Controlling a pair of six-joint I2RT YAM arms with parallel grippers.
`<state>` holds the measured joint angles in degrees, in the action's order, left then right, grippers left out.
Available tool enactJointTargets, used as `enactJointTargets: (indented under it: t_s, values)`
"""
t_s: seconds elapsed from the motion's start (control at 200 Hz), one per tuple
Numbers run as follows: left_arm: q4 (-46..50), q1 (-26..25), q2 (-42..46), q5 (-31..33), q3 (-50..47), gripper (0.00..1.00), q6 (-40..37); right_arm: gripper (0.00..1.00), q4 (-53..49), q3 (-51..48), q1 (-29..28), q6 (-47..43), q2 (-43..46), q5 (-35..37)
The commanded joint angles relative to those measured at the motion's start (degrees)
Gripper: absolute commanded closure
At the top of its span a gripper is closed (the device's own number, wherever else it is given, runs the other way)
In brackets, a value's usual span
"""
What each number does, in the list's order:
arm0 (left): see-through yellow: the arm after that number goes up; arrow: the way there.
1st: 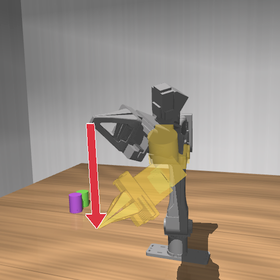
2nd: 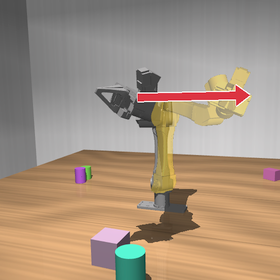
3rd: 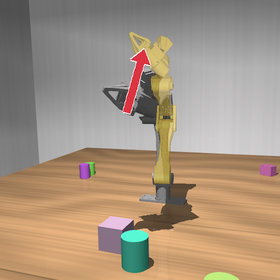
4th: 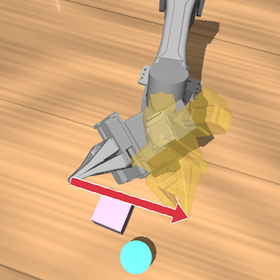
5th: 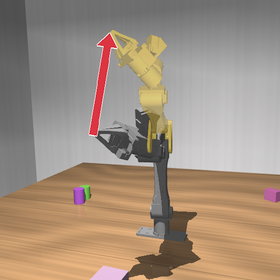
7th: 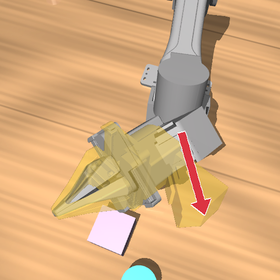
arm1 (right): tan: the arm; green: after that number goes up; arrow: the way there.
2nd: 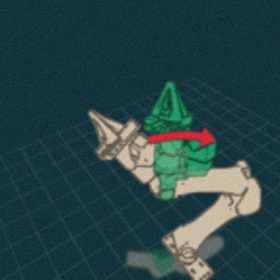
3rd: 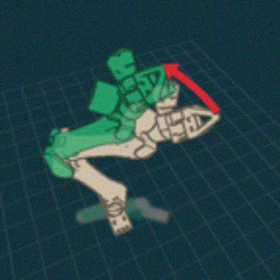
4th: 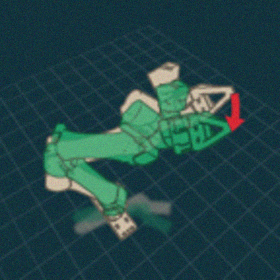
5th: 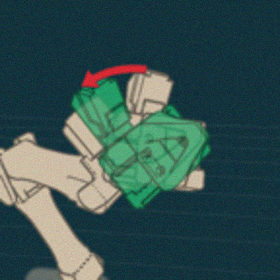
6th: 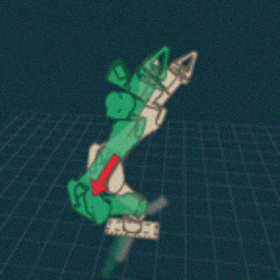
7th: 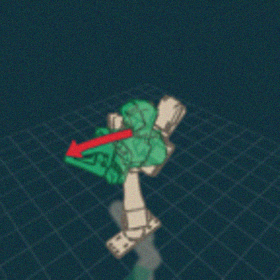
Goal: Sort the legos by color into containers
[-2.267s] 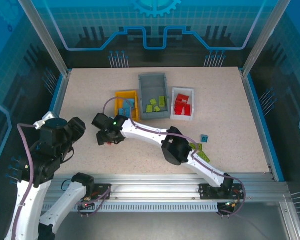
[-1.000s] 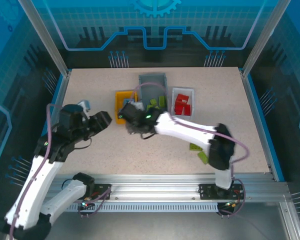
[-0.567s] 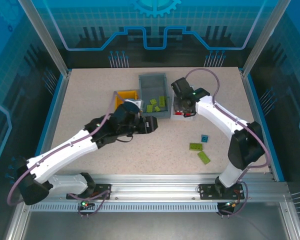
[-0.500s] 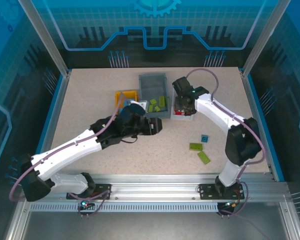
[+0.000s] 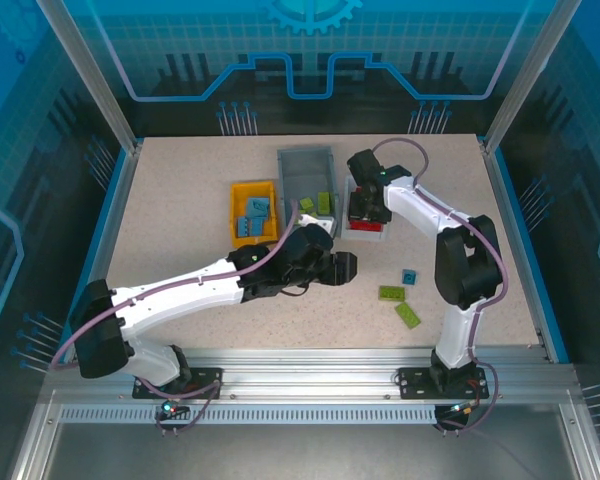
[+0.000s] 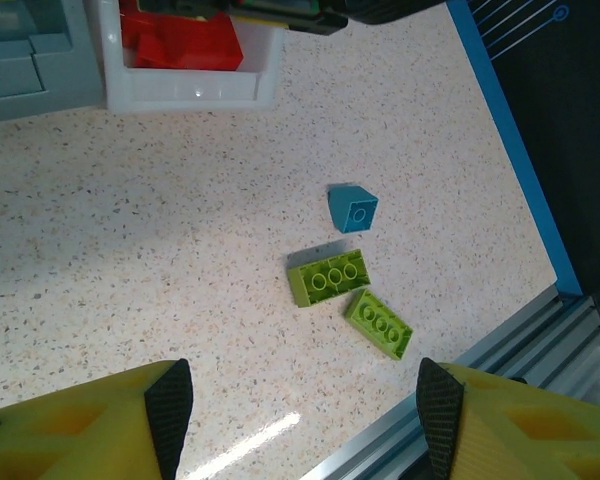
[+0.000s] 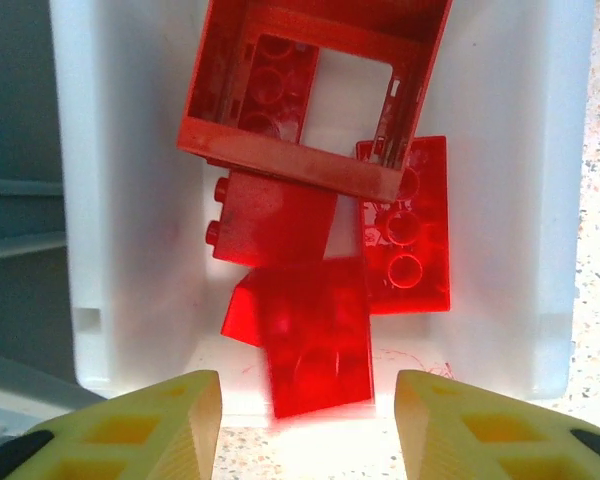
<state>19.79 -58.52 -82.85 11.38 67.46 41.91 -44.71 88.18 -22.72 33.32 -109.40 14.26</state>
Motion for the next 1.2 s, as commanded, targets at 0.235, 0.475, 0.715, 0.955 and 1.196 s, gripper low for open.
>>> enactJointTargets:
  t_s: [0.235,0.475,0.715,0.955,1.196]
  values:
    - [-2.64,-1.42,-4.74,-1.69,5.15,0.30,-1.36,0.45,-5.64,1.90,0.63,-1.61,12.69,3.87]
    - [-0.67,-2.27,-20.42,-5.10,17.39,0.26,-3.33,0.41,-8.27,-9.40,4.20,1.03,35.39,10.89]
    - [-1.27,-3.99,-35.99,-4.46,30.23,0.24,-6.75,0.35,-11.68,-15.34,6.97,0.82,58.42,14.09]
    - [-0.09,-5.02,-47.48,-1.40,41.04,0.10,-7.18,0.33,-18.00,-13.43,7.03,0.23,65.21,14.83]
    - [8.80,-6.40,-57.01,6.11,53.72,0.12,-7.21,0.33,-19.45,-14.59,7.07,0.87,67.46,14.04]
